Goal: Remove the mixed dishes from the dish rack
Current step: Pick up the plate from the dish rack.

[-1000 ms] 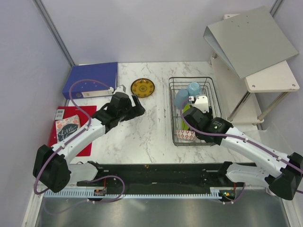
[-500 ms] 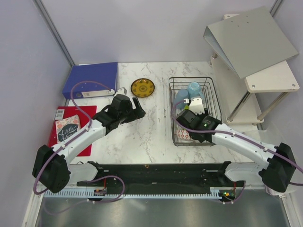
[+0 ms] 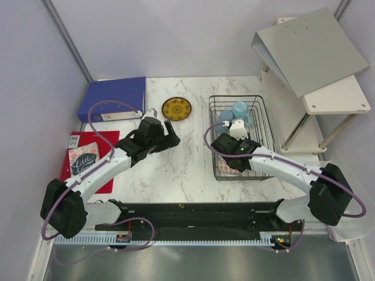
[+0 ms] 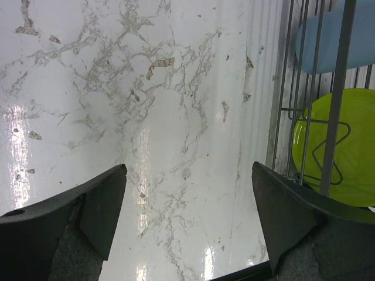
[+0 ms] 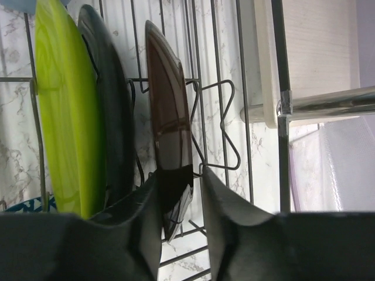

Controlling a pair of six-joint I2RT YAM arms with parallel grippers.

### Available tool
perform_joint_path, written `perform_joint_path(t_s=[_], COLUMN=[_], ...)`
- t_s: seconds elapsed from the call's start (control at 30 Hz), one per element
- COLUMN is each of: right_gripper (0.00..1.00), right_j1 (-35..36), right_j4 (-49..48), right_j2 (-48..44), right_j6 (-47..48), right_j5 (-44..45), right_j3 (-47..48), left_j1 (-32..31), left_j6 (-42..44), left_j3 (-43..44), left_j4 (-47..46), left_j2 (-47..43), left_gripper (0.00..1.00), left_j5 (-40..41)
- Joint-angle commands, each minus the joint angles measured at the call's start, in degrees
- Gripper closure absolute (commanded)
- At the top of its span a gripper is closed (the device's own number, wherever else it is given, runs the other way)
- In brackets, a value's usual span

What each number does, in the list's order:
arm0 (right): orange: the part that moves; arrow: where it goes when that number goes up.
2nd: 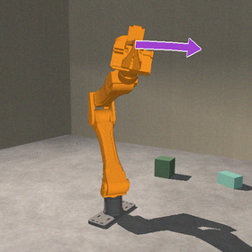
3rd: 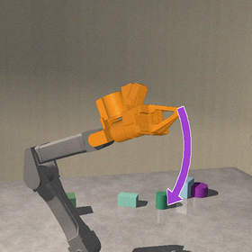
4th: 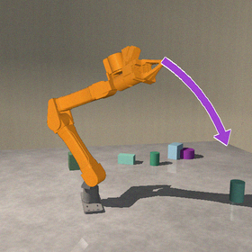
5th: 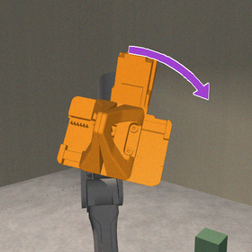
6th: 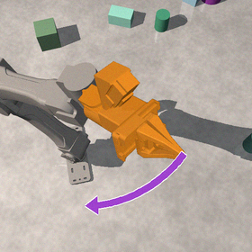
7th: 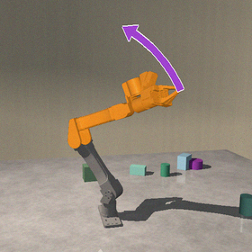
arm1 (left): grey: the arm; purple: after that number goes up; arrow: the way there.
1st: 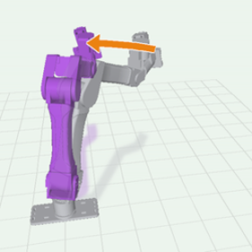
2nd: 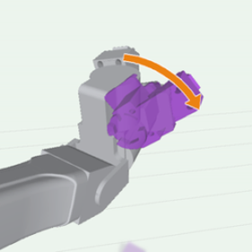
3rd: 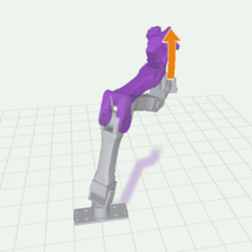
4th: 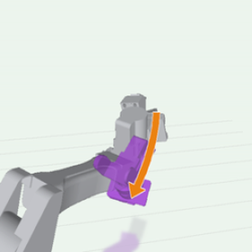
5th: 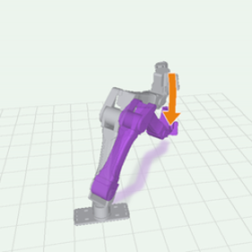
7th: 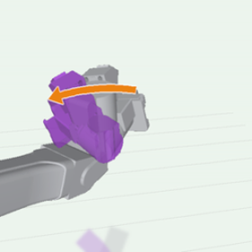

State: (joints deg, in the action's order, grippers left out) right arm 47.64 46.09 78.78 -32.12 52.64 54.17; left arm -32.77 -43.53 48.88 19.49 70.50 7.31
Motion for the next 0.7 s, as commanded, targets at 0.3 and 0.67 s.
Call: perform_joint_path(t_s=[0.3,0.67], right_gripper=[1.00,1.00], right_j1=[-0.8,-0.4], right_j4=[1.2,8.8], right_j2=[-0.9,-4.4], right_j6=[-2.2,-3.3], right_j5=[5.3,10.0], right_j3=[2.7,9.8], left_j1=[-0.3,-0.4], left_j6=[0.5,0.2], left_j3=[0.0,0.1], left_j4=[-1.8,-1.8], left_j2=[1.0,1.4], left_gripper=[0.07,0.07], left_j5=[0.3,0.7])
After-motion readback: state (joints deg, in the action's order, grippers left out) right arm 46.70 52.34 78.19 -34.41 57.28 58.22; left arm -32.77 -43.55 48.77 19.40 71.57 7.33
